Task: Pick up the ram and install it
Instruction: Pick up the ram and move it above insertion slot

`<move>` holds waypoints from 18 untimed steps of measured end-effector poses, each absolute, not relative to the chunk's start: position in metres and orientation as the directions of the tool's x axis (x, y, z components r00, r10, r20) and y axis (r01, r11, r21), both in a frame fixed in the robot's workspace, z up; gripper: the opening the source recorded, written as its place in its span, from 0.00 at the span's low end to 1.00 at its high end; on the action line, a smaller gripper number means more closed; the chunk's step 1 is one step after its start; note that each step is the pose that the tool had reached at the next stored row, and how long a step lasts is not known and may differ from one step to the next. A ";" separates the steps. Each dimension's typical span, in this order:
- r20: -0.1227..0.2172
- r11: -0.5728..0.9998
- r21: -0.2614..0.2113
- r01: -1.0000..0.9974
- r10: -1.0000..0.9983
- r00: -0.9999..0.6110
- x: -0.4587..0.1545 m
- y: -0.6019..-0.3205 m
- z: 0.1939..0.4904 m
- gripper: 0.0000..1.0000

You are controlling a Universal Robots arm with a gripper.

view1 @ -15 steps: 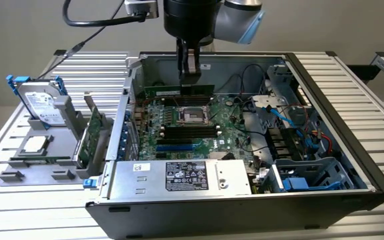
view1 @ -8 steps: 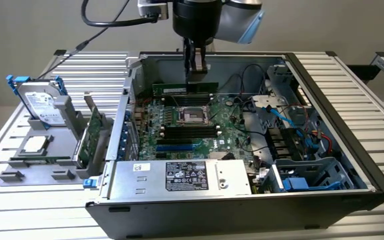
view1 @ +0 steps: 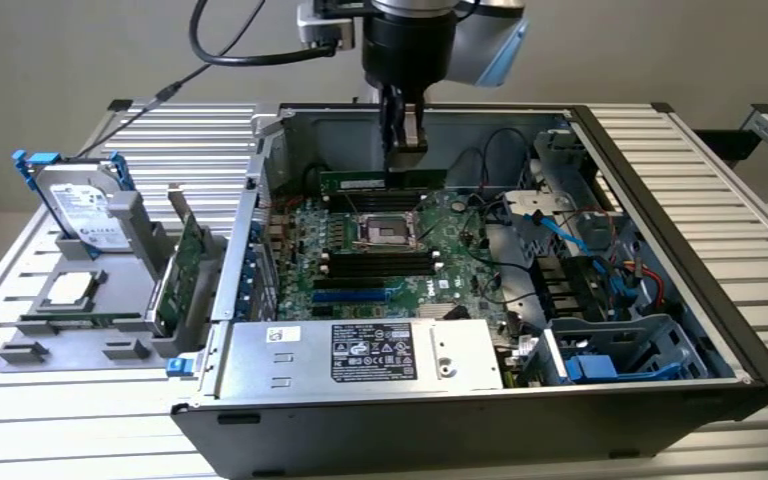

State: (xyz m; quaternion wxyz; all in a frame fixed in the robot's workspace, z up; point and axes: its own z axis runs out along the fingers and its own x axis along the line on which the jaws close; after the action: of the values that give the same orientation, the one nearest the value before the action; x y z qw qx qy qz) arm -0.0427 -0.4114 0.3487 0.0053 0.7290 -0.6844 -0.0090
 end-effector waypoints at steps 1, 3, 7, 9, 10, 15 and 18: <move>-0.005 -0.062 0.020 -0.998 -0.998 0.062 -0.042 -0.410 0.347 0.14; -0.003 -0.059 0.020 -0.998 -0.998 0.059 -0.041 -0.408 0.344 0.14; 0.002 -0.053 0.020 -0.998 -0.999 0.053 -0.039 -0.404 0.338 0.14; 0.005 -0.051 0.021 -0.998 -0.999 0.051 -0.038 -0.401 0.335 0.14; 0.006 -0.050 0.021 -0.999 -0.999 0.050 -0.038 -0.400 0.334 0.14; 0.012 -0.042 0.021 -0.999 -0.999 0.042 -0.036 -0.395 0.327 0.14; 0.015 -0.036 0.021 -0.999 -0.999 0.036 -0.035 -0.392 0.323 0.14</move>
State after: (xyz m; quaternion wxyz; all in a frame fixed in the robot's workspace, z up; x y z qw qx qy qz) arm -0.0355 -0.3923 0.3230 0.0126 0.7196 -0.6943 -0.0021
